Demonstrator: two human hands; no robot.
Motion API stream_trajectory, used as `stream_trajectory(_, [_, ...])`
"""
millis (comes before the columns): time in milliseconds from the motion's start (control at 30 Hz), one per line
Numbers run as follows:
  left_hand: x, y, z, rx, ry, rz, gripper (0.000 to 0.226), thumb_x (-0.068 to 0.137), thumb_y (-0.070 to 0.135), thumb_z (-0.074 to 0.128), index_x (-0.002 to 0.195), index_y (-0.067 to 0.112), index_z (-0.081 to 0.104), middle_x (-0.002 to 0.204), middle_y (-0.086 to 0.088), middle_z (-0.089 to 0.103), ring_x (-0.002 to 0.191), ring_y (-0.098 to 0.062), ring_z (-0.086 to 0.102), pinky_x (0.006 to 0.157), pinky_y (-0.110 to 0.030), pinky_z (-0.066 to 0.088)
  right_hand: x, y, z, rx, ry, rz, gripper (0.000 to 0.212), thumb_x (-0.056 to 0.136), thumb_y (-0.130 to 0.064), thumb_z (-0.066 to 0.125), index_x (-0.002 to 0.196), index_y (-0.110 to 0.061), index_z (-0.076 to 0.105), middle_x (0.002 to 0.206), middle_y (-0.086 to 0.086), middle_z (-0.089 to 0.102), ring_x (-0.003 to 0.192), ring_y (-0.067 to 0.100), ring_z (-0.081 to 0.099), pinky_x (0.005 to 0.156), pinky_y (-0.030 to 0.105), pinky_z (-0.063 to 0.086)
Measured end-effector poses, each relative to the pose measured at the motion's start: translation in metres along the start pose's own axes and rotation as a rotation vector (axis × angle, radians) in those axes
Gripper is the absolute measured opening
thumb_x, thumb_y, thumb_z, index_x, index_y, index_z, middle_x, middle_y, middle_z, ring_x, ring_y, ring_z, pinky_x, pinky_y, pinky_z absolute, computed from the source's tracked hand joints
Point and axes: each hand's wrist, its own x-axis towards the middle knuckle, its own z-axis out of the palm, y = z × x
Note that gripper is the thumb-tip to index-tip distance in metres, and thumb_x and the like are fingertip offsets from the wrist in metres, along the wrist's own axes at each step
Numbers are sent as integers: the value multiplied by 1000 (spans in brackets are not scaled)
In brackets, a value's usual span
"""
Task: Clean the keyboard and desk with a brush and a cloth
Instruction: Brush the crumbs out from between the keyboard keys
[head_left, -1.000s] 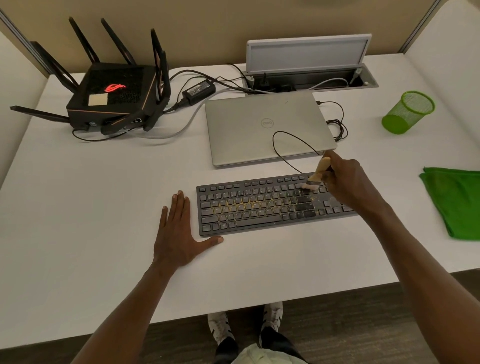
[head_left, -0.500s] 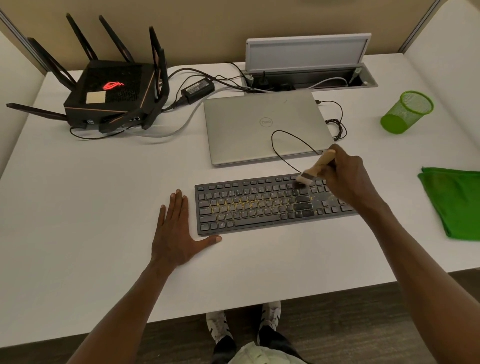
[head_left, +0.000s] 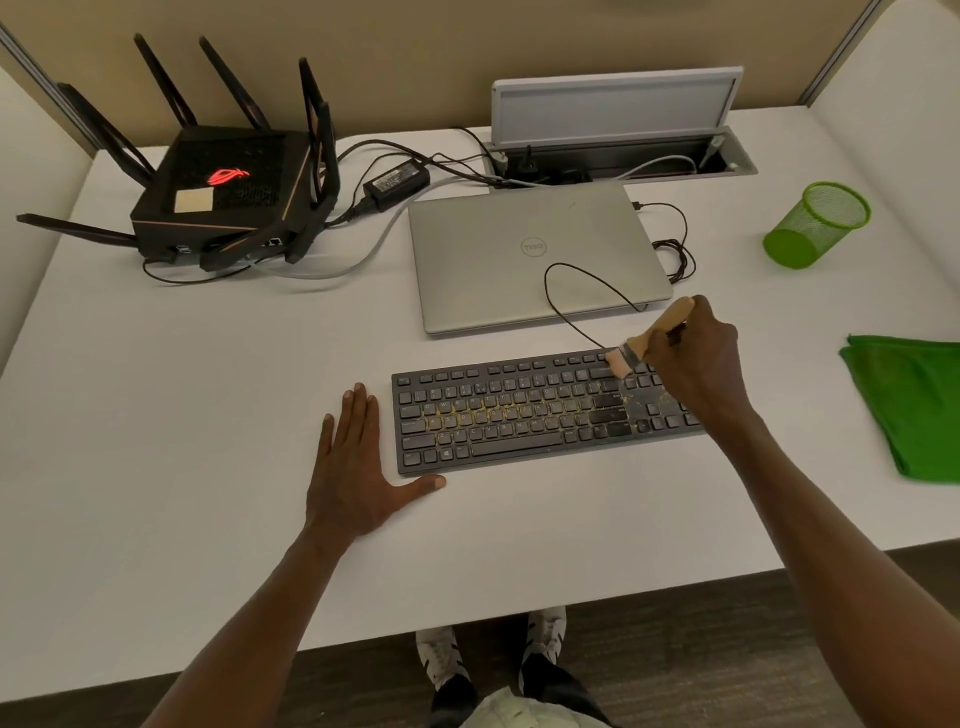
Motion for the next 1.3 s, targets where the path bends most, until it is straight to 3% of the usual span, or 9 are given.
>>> stream_trajectory(267, [0, 1, 0, 1, 0, -3, 144, 64, 105, 34, 162, 3, 7, 171, -7, -11, 156, -15, -16, 129, -45, 1, 4, -11, -3, -16, 62, 7, 18, 92, -14, 54, 105, -1, 49, 77, 8, 59, 66, 27, 50, 62, 30, 35])
stream_trajectory(467, [-1, 1, 0, -3, 0, -6, 144, 64, 105, 34, 162, 4, 7, 171, -7, -11, 157, -15, -15, 129, -45, 1, -8, -8, 3, -109, 21, -61, 16, 93, -12, 51, 104, -1, 48, 71, 9, 56, 51, 19, 45, 46, 27, 26])
stream_trajectory(600, [0, 1, 0, -5, 5, -4, 143, 65, 105, 36, 162, 4, 7, 171, -7, -10, 157, -15, -14, 129, -45, 1, -4, -13, -3, -123, 34, -68, 16, 93, -12, 52, 103, -1, 47, 73, 10, 56, 57, 26, 44, 55, 30, 28])
stream_trajectory(667, [-1, 1, 0, 4, 1, -3, 143, 65, 104, 37, 162, 4, 7, 171, -7, -11, 157, -15, -15, 128, -44, 0, -1, -19, -3, -85, 30, -78, 16, 94, -12, 53, 103, 0, 47, 73, 9, 56, 53, 20, 43, 50, 29, 28])
stream_trajectory(733, [-1, 1, 0, 3, 5, -3, 144, 64, 105, 36, 162, 3, 7, 171, -7, -10, 157, -15, -15, 128, -45, 1, -3, -21, 0, -72, 14, -110, 12, 95, -10, 51, 101, -2, 47, 72, 9, 56, 51, 7, 41, 46, 18, 25])
stream_trajectory(800, [-1, 2, 0, -1, 6, -7, 144, 64, 105, 35, 162, 3, 8, 171, -7, -10, 157, -15, -14, 129, -45, 1, -9, -17, 2, -92, 1, -118, 9, 95, -8, 51, 99, -3, 45, 69, 8, 53, 51, 4, 38, 45, 20, 22])
stream_trajectory(967, [0, 1, 0, 5, 3, -4, 145, 64, 106, 34, 162, 3, 7, 171, -7, -11, 157, -16, -14, 129, -45, 2, -14, -7, -4, -126, 7, -88, 10, 93, -9, 53, 97, -5, 44, 68, 9, 55, 54, 27, 47, 50, 30, 28])
stream_trajectory(1167, [0, 1, 0, 6, -6, -5, 144, 64, 105, 35, 162, 4, 5, 170, -6, -12, 156, -15, -16, 129, -46, 2, -8, -12, 1, -91, 17, -92, 14, 95, -10, 51, 103, 1, 46, 74, 11, 56, 57, 25, 46, 48, 29, 27])
stream_trajectory(1300, [0, 1, 0, 5, -6, -7, 145, 64, 106, 35, 162, 4, 5, 170, -6, -12, 156, -15, -16, 128, -45, 1, -11, -5, -3, -147, 5, -71, 11, 93, -10, 52, 98, -4, 44, 72, 13, 57, 56, 28, 46, 49, 31, 30])
